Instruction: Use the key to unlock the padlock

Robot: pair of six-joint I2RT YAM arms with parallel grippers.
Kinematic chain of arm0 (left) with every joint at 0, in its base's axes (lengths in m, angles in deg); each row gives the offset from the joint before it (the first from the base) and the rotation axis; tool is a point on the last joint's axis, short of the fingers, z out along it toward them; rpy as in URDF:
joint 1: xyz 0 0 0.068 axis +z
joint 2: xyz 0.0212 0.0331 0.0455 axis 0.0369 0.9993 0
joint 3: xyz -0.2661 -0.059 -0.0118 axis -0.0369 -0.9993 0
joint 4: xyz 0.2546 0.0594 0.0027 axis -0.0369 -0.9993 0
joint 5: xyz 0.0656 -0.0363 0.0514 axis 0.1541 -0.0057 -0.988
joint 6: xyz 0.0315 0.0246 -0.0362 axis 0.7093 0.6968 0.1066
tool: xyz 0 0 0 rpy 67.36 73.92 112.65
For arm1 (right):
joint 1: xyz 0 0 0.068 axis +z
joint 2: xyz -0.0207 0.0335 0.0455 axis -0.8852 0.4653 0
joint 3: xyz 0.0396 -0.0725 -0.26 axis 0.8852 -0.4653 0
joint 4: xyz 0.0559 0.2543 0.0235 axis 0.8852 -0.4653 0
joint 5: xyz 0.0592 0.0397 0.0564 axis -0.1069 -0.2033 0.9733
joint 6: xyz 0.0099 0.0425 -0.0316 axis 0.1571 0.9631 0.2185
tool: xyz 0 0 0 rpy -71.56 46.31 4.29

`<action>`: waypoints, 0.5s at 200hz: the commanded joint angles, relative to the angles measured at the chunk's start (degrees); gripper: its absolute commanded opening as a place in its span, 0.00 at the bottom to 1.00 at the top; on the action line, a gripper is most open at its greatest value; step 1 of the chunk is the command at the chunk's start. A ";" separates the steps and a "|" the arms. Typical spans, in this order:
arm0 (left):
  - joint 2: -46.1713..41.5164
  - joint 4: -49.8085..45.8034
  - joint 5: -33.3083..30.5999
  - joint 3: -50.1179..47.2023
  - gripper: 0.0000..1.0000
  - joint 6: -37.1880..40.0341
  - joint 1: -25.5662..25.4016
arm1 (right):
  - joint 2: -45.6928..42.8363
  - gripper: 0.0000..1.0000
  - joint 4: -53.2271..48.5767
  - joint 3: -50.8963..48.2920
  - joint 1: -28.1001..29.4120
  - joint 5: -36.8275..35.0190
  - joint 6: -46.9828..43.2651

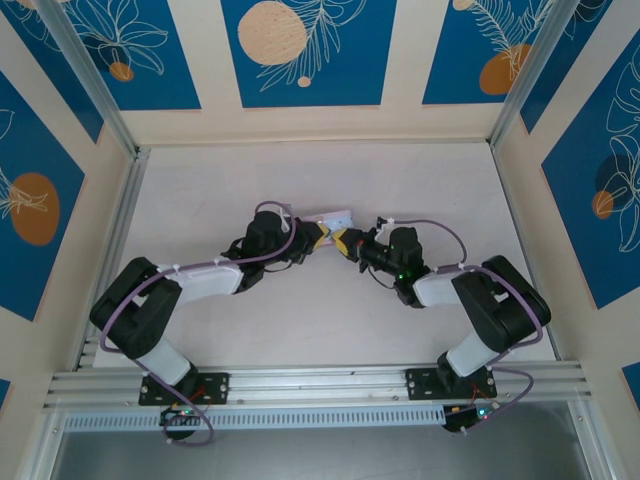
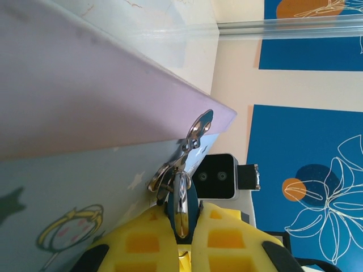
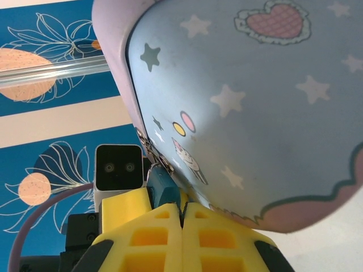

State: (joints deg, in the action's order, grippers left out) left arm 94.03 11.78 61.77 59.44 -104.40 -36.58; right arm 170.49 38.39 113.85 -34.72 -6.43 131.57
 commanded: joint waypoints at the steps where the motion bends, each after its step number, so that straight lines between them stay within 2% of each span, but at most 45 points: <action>1: -0.85 6.38 3.57 0.64 0.00 -0.33 -1.70 | 2.35 0.00 5.88 1.85 0.35 -1.07 2.04; 61: 1.05 7.13 4.53 1.01 0.00 -0.68 -3.17 | 7.13 0.00 8.14 6.18 0.84 0.64 3.21; 82: 0.84 6.36 2.55 0.13 0.00 -1.42 -3.57 | 7.29 0.00 7.78 6.50 0.50 1.26 3.03; 100: -1.27 3.07 -1.69 -1.59 0.00 -1.57 -3.41 | 6.45 0.12 7.65 5.15 -0.40 1.13 3.03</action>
State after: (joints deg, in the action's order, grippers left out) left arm 95.07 13.31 57.29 59.22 -105.47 -36.82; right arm 177.44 43.70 117.65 -34.92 -5.57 134.39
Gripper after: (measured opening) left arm 0.081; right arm 0.060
